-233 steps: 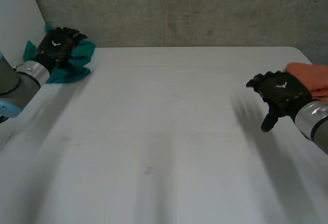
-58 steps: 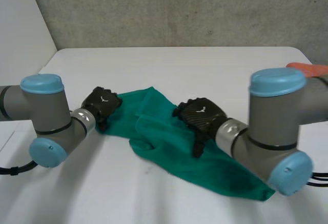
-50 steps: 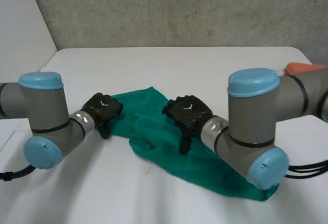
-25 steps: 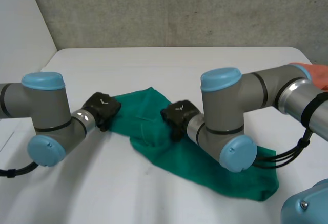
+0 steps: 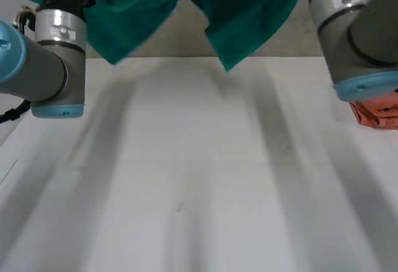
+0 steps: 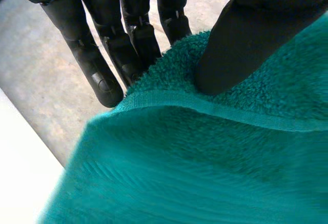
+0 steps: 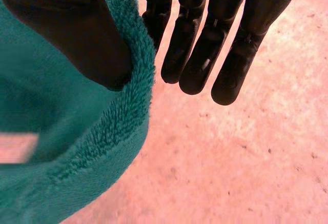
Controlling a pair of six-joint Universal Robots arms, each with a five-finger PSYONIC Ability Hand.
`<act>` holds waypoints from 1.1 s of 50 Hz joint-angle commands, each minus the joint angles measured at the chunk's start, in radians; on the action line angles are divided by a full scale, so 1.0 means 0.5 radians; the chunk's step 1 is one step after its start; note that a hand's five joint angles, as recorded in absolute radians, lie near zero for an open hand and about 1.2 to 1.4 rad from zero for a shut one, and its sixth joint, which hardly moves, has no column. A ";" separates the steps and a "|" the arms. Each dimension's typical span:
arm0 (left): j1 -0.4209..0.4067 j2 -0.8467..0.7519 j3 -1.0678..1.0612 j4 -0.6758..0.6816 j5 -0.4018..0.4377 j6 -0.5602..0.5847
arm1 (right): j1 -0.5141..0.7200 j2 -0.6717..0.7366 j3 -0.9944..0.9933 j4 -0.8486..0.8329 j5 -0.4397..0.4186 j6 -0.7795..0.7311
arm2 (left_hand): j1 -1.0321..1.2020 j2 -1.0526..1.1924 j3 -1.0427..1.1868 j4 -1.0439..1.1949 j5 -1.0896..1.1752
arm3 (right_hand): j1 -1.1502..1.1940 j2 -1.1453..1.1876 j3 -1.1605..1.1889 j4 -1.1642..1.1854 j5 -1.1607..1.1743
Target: Fold the laundry.
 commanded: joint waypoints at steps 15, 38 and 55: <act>-0.168 0.204 -0.709 -0.928 0.041 -0.315 | -0.451 -0.104 1.043 1.317 -0.344 -1.040 | 0.551 0.404 0.418 0.399 0.488 | 0.819 0.459 0.438 0.421 0.476; -0.230 0.427 -0.929 -1.087 0.035 -0.333 | -0.507 -0.540 1.371 0.924 -0.393 -1.001 | -1.579 -1.727 -1.713 -1.731 -1.642 | -1.625 -1.985 -2.005 -2.023 -1.968; 0.016 0.680 -1.439 -1.235 0.078 -0.343 | -0.283 -0.417 1.362 1.240 -0.730 -1.633 | -1.544 -1.691 -1.678 -1.696 -1.607 | -1.305 -1.665 -1.686 -1.703 -1.648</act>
